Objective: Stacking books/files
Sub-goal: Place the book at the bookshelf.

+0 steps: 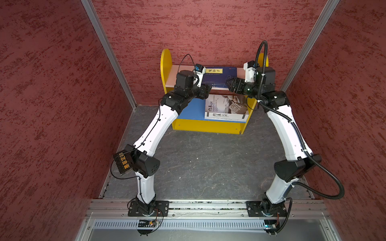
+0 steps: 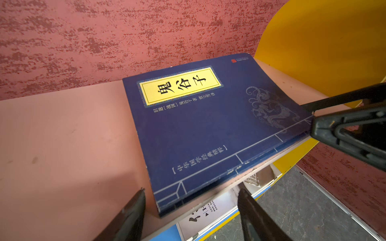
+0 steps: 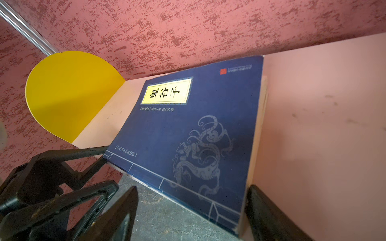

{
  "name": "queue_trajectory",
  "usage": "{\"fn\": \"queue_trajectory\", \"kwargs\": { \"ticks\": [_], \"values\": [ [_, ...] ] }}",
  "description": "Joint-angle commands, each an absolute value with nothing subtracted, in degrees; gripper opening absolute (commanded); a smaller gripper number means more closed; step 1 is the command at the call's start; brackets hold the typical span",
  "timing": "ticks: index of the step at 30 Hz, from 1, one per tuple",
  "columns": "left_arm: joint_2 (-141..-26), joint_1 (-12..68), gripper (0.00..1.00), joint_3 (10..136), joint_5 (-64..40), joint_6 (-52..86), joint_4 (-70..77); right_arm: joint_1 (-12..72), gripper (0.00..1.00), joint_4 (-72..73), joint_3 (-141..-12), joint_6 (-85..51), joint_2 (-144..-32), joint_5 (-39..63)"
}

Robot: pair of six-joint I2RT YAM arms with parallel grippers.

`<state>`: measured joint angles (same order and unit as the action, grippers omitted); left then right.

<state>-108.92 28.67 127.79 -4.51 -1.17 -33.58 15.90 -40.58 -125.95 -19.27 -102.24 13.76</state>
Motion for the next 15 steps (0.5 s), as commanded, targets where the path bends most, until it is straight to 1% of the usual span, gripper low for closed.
{"fn": "queue_trajectory", "kwargs": {
  "ticks": [1,7,15],
  "values": [
    [-107.1,27.3,0.71,126.5,-7.3,1.8,-32.0,16.7,0.82,-40.5,-127.1,-18.9,-102.1,15.1],
    [-105.0,25.8,0.71,123.1,-9.7,5.0,-28.8,17.0,0.82,-40.7,-127.0,-18.2,-101.7,14.1],
    [-100.3,20.5,0.71,115.4,-19.6,16.5,-19.7,17.0,0.84,-40.4,-127.2,-16.4,-101.4,12.3]
  ]
}}
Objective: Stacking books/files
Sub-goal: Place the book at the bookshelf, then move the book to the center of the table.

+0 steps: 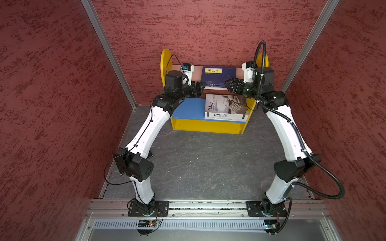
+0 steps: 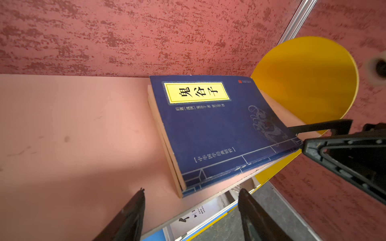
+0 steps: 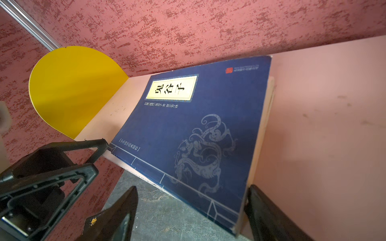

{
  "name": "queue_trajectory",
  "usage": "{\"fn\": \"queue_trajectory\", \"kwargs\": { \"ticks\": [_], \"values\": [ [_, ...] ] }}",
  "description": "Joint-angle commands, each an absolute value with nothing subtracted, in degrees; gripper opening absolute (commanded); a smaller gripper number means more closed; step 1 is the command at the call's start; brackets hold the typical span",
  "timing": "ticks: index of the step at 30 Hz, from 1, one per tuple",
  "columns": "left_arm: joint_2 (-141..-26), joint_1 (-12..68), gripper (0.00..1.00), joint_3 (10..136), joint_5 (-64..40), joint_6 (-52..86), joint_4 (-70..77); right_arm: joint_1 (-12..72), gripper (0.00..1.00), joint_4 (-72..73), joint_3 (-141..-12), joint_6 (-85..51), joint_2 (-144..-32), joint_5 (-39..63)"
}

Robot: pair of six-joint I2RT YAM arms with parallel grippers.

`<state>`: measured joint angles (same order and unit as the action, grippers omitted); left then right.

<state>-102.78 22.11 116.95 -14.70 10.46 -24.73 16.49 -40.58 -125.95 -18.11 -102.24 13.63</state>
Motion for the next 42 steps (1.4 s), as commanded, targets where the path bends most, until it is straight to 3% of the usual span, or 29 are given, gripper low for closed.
{"fn": "queue_trajectory", "kwargs": {
  "ticks": [1,11,17,24,28,33,42],
  "values": [
    [-99.6,19.9,0.71,114.3,-20.4,17.7,-18.7,16.9,0.84,-40.3,-127.3,-16.1,-101.3,11.9],
    [-88.8,19.2,0.76,106.4,-21.0,19.1,-15.3,17.0,0.94,-39.3,-126.7,-13.6,-98.1,8.3],
    [-75.1,15.1,0.79,91.4,-10.8,24.1,-16.2,17.0,0.99,-35.7,-121.3,-13.1,-92.6,5.9],
    [-61.8,-0.2,0.87,75.8,5.5,41.2,-36.3,16.9,0.99,-33.9,-112.7,-13.0,-85.2,4.5],
    [-60.6,-14.1,0.89,65.8,-0.6,48.6,-43.2,16.9,0.99,-31.1,-105.6,-14.6,-79.9,6.4],
    [-64.3,-22.0,1.0,58.0,0.0,50.2,-46.0,17.1,0.99,-30.4,-97.4,-17.5,-74.3,8.5],
    [-69.7,-36.6,0.99,48.2,-0.6,51.3,-39.9,17.2,0.99,-30.2,-87.7,-22.5,-65.5,5.0]
  ]
}}
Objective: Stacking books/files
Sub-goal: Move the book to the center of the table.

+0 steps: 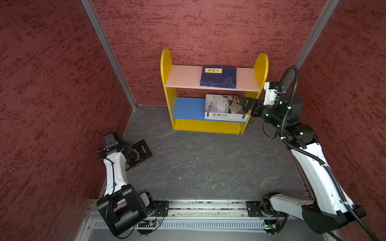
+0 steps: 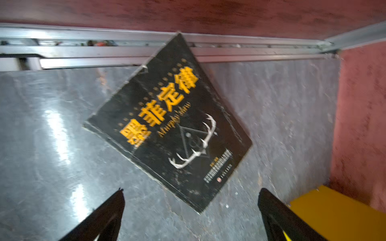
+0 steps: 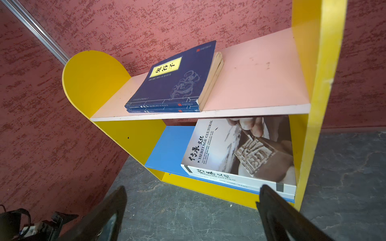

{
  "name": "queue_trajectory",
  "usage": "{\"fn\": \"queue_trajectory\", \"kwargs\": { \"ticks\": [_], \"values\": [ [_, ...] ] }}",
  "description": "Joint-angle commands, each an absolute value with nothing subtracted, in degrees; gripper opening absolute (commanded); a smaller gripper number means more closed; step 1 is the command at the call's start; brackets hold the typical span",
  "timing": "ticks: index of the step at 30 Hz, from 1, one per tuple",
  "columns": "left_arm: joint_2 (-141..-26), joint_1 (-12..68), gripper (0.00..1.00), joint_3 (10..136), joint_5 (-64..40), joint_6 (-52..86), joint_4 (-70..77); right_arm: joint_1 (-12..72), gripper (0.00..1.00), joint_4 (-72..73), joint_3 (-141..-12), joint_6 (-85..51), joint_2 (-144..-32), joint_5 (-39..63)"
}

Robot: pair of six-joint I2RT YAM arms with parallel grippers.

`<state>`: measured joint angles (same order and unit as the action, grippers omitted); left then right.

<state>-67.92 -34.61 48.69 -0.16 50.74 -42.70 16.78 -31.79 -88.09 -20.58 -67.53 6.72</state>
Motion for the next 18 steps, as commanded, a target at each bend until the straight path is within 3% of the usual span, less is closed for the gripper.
{"fn": "queue_trajectory", "kwargs": {
  "ticks": [1,10,18],
  "values": [
    [-70.7,-37.3,0.99,48.1,-0.8,50.8,-39.6,17.3,0.99,-30.5,-87.5,-22.8,-65.2,4.7],
    [-74.8,-41.8,0.99,44.3,-1.7,49.4,-35.7,17.7,0.99,-30.3,-83.3,-26.4,-63.4,4.0],
    [-81.8,-43.2,1.0,45.9,-3.9,38.9,-29.6,18.2,0.99,-30.3,-83.4,-27.0,-63.4,3.4]
  ]
}}
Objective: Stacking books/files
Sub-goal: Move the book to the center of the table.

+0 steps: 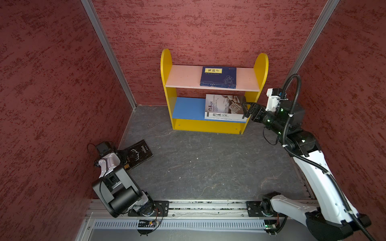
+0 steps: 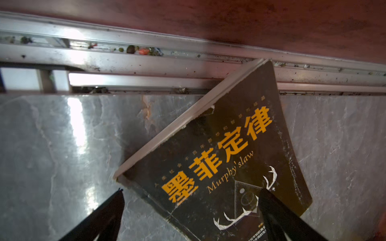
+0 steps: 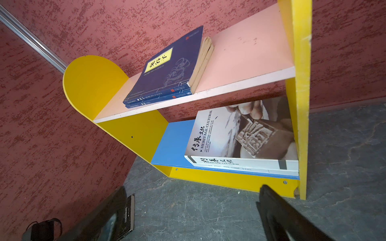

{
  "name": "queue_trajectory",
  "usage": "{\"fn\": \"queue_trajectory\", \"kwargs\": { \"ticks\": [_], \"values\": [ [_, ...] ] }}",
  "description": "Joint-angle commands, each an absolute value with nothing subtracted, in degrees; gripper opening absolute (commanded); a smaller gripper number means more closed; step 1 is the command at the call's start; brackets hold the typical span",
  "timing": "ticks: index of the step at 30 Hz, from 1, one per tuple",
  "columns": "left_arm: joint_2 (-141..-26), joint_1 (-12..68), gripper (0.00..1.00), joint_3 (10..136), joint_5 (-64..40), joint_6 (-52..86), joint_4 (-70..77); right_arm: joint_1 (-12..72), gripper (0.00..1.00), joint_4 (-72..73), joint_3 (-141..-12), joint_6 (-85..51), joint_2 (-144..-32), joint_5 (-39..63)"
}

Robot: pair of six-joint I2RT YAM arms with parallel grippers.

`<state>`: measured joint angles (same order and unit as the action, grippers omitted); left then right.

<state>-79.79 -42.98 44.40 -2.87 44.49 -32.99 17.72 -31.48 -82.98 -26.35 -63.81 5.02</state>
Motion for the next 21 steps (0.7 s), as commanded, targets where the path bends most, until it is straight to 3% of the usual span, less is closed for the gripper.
{"fn": "queue_trajectory", "kwargs": {
  "ticks": [1,11,21],
  "values": [
    [-82.4,-43.2,1.0,46.3,-3.8,37.8,-29.1,18.3,0.99,-30.3,-83.5,-27.0,-63.6,3.3],
    [-90.6,-42.9,0.97,49.5,-5.7,29.4,-27.2,18.6,0.99,-32.1,-85.9,-26.0,-67.4,4.1],
    [-93.2,-39.8,1.0,51.3,3.4,27.6,-30.6,18.8,0.99,-30.9,-85.0,-26.1,-68.0,3.2]
  ]
}}
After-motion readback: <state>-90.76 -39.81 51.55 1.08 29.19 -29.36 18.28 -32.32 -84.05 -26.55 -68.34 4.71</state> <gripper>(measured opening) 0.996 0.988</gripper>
